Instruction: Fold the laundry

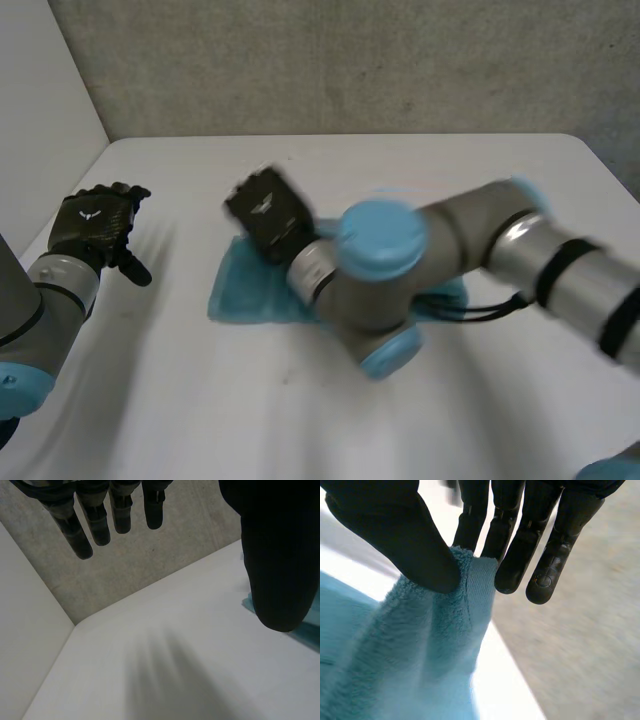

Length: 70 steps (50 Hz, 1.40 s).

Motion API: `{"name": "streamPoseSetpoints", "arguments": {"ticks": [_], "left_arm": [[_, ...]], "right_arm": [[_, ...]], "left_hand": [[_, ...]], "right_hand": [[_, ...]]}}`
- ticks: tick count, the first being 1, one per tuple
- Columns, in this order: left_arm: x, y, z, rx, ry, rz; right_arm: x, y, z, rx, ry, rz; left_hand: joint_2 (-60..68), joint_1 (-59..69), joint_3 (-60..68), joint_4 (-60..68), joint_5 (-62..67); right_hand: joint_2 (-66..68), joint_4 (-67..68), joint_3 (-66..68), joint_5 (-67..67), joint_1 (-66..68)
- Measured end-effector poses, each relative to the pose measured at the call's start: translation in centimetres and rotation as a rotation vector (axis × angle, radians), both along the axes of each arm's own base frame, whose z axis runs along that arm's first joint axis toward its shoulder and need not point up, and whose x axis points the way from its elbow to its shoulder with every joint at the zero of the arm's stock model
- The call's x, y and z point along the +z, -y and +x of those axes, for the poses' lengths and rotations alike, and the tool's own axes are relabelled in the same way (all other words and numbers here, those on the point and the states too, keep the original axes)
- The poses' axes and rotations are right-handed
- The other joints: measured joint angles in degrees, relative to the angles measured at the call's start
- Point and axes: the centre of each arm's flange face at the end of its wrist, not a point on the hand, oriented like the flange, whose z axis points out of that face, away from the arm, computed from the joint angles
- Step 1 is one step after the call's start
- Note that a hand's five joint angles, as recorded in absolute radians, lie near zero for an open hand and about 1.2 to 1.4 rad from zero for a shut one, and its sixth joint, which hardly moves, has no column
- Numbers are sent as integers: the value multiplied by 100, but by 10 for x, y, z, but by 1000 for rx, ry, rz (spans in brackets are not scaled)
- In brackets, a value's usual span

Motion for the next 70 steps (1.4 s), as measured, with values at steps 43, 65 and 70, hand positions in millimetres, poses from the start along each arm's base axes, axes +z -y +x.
{"name": "streamPoseSetpoints", "arguments": {"ticks": [43, 65, 70], "left_arm": [[-14, 17, -115, -427, 114, -1], [18, -13, -76, -241, 173, -30], [34, -16, -70, -209, 160, -65]], "right_arm": [[-32, 61, -209, -525, 7, 558], [33, 50, -97, -272, -74, 36], [15, -6, -40, -56, -86, 34]], "left_hand": [[0, 0, 0, 0, 9], [0, 0, 0, 0, 9], [0, 0, 0, 0, 9]], "right_hand": [[-3128, -3227, -3193, -3099, -2307], [-27, 1, -19, 15, -160], [-27, 1, -19, 23, -160]]}}
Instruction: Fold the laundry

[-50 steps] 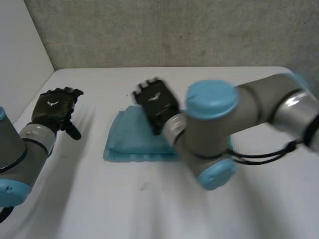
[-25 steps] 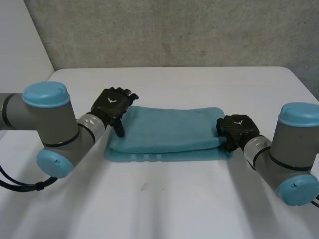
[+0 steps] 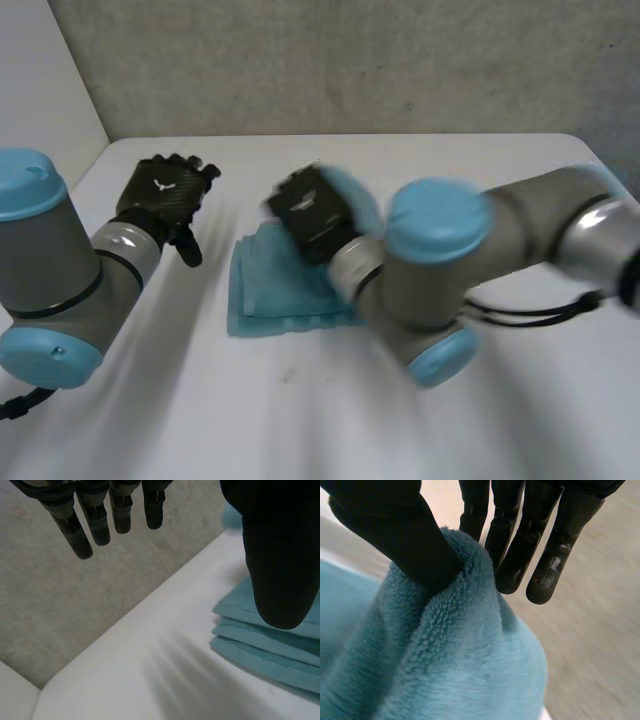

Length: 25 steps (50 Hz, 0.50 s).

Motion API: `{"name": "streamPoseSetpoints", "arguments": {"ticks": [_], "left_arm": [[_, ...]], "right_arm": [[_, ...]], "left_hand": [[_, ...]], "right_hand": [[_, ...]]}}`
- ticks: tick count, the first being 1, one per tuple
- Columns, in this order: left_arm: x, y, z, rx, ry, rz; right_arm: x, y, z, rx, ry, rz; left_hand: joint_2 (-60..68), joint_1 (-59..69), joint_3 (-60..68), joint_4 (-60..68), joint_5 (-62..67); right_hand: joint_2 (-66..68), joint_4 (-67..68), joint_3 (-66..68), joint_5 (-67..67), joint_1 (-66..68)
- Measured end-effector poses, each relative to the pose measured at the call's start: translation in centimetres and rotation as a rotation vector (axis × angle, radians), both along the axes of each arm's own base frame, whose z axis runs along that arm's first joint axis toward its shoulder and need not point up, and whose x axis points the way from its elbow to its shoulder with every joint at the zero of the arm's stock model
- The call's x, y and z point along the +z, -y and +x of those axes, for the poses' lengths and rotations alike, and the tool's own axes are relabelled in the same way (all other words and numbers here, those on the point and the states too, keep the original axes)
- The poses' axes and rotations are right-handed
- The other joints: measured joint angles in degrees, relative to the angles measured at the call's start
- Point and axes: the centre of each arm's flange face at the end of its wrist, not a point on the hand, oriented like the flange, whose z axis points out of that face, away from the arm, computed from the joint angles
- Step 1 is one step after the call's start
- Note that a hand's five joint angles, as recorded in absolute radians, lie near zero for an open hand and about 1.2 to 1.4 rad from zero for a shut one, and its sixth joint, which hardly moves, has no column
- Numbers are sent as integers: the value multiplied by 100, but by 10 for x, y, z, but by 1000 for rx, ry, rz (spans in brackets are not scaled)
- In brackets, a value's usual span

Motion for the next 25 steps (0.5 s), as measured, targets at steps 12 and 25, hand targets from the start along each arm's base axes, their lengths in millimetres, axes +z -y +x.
{"name": "streamPoseSetpoints", "arguments": {"ticks": [12, 25], "left_arm": [[21, 13, 4, 73, -76, -38], [3, 13, -56, -112, -203, 65]], "right_arm": [[-18, -28, 21, 49, 28, 73], [33, 59, -54, -207, 381, 433]], "left_hand": [[0, 0, 0, 0, -1], [0, 0, 0, 0, 0]], "right_hand": [[-5392, -5454, -5480, -5196, -4109], [-5458, -5488, -5555, -5275, -4141]]}}
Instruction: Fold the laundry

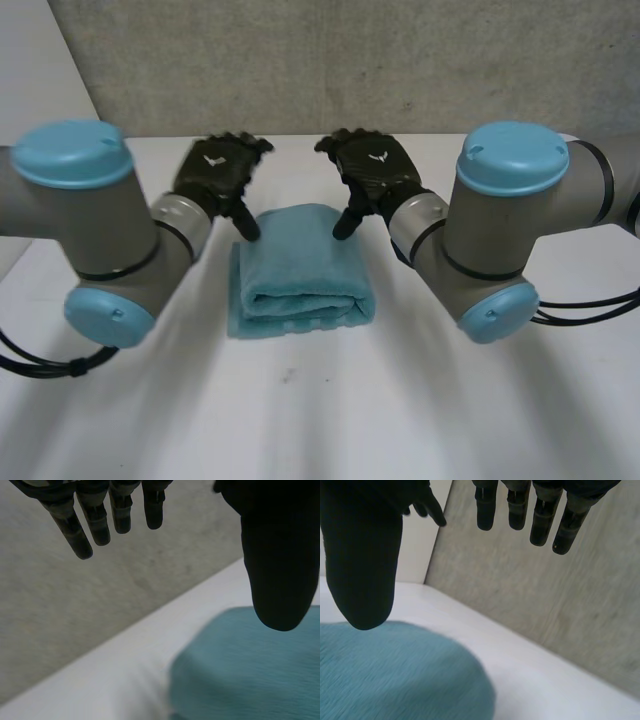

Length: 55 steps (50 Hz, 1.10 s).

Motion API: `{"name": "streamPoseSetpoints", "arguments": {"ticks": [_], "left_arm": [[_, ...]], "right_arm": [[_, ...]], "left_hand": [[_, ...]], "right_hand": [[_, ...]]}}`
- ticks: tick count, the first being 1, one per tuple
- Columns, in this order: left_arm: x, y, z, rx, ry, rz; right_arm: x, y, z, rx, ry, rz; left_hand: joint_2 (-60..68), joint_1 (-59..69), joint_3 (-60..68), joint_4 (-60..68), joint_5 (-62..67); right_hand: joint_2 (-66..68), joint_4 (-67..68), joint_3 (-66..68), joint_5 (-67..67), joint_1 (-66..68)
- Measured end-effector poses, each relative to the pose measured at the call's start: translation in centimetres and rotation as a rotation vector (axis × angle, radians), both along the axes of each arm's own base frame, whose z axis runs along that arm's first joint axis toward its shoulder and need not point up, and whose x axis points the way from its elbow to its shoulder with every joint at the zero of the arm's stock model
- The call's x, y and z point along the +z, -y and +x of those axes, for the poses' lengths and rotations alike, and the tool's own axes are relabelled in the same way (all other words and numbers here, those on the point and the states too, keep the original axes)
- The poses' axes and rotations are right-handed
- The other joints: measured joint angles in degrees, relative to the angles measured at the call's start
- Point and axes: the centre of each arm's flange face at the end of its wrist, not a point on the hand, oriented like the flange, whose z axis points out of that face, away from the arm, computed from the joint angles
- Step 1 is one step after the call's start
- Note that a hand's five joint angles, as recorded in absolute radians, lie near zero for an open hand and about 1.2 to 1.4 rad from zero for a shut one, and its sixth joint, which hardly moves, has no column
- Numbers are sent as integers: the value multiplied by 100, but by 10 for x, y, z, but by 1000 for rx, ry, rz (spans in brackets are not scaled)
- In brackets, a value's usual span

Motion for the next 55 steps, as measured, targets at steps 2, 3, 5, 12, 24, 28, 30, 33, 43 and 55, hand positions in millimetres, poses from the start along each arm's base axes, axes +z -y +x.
{"name": "streamPoseSetpoints", "arguments": {"ticks": [2, 3, 5, 12, 24, 28, 30, 33, 43, 55], "left_arm": [[-15, -2, -7, -20, -2, 56], [-20, -3, -8, -23, 0, 77], [-34, -4, -10, -25, 10, 127], [-71, -4, -1, 13, 66, 258], [-22, -2, 20, 54, 49, 218], [34, -7, 23, 46, -8, 109], [75, -15, 27, 41, -49, 35], [112, -26, 36, 49, -78, -14], [148, -53, 64, 90, -71, 5], [141, -56, 67, 94, -70, 17]], "right_arm": [[-13, 6, -3, 19, -5, 78], [-19, 7, -3, 23, -10, 105], [-33, 10, -3, 34, -28, 164], [-81, 15, 0, 45, -118, 339], [-16, 22, -3, 24, -76, 255], [48, 21, -18, -23, -5, 138], [84, 19, -36, -96, 31, 67], [111, 18, -59, -202, 52, 10], [138, 6, -137, -506, -69, -82], [127, 2, -141, -499, -110, -77]], "left_hand": [[0, 0, 0, 0, -1], [0, 0, 0, 0, 0], [0, 0, 0, 0, 0], [0, 0, 0, 0, 0], [0, 0, 0, 0, -6], [0, 0, 0, 0, 0], [0, 0, 0, 0, 0], [0, 0, 0, 0, 0], [0, 0, 0, 0, 0], [0, 0, 0, 0, -1]], "right_hand": [[0, 0, 0, 0, 0], [0, 0, 0, 0, 0], [0, 0, 0, 0, 0], [0, 0, 0, 0, 0], [0, 0, 0, 0, -62], [0, 0, 0, 0, -62], [0, 0, 0, 0, -62], [0, 0, 0, -1, -62], [0, 0, 0, -1, -62], [0, 0, 0, -1, -62]]}}
